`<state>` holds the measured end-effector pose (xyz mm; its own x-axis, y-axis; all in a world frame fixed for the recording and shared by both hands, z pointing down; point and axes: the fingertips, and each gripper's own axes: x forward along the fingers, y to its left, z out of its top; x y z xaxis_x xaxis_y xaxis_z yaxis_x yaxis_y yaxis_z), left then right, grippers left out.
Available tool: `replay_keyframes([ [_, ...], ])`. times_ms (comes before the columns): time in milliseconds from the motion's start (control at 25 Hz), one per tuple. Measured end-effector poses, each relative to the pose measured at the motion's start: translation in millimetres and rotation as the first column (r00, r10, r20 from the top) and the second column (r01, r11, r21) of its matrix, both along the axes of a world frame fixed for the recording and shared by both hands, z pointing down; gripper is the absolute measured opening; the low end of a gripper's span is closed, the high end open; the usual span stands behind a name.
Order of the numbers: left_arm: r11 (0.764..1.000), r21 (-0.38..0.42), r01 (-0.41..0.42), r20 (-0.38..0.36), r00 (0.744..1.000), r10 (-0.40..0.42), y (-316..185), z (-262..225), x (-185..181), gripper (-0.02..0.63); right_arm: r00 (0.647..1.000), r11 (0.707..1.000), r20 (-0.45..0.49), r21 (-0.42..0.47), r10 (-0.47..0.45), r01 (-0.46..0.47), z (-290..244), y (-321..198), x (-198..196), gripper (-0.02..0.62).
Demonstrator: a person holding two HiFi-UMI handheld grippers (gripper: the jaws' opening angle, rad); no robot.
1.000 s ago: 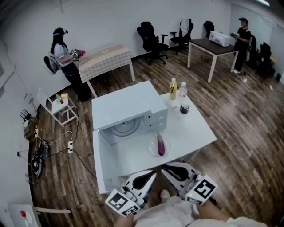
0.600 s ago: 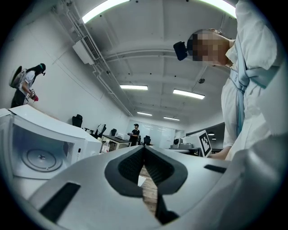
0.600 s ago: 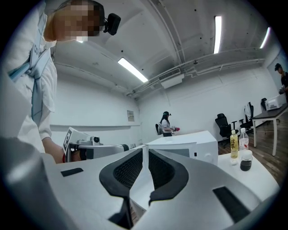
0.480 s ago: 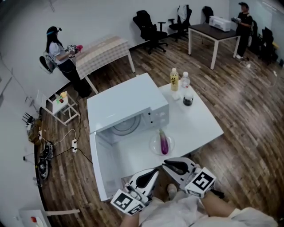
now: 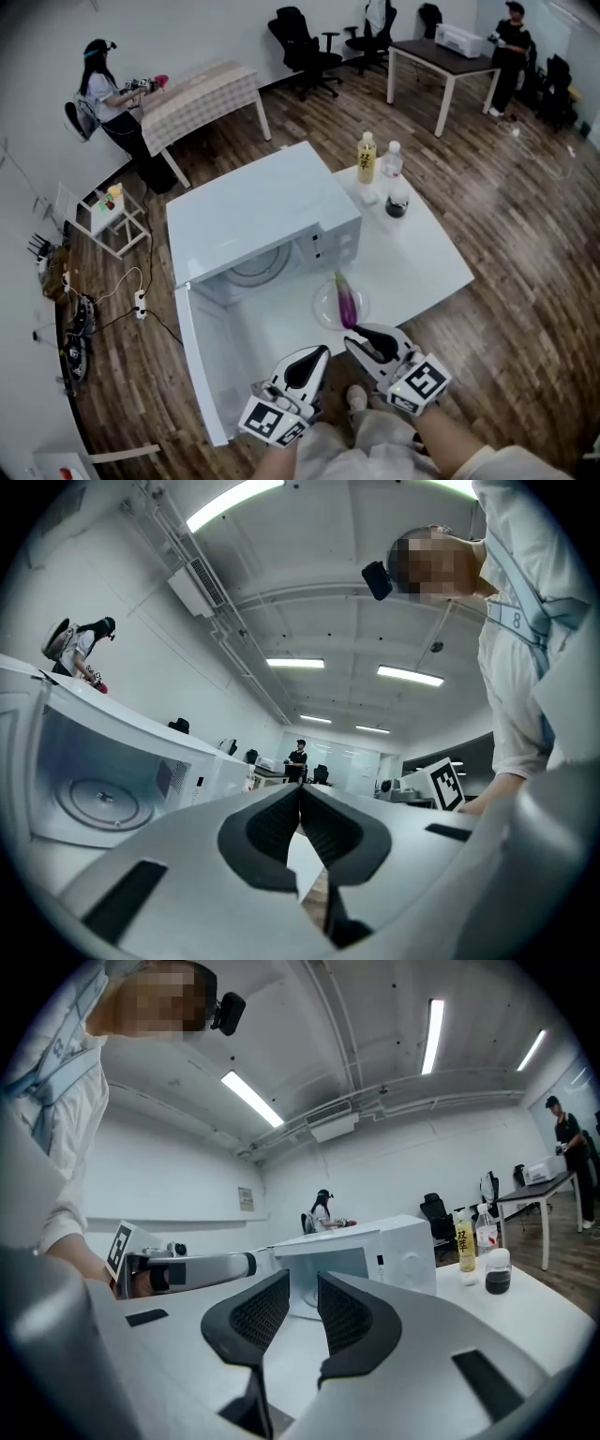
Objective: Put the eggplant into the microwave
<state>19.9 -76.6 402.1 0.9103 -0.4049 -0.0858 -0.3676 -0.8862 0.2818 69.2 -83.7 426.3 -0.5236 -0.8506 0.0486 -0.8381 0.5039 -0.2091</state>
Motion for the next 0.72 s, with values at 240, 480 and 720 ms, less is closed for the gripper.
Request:
replay_keyframes([
  [240,0.999,-0.046,-0.006,-0.005,1.0,0.005,-19,34,5,0.003,0.995,0.995,0.003,-0.017,0.098,-0.097,40,-19,4,0.14],
  [480,0.996,-0.087,0.008,-0.008,1.0,-0.009,-23,52,3,0.015,0.973,0.971,-0.028,-0.063,0.228,-0.229,86,-37,24,0.17],
  [720,0.993,-0.113,0.022,-0.009,1.0,-0.023,-28,61,-3,0.026,0.941,0.934,-0.056,-0.115,0.333,-0.337,128,-52,42,0.21],
])
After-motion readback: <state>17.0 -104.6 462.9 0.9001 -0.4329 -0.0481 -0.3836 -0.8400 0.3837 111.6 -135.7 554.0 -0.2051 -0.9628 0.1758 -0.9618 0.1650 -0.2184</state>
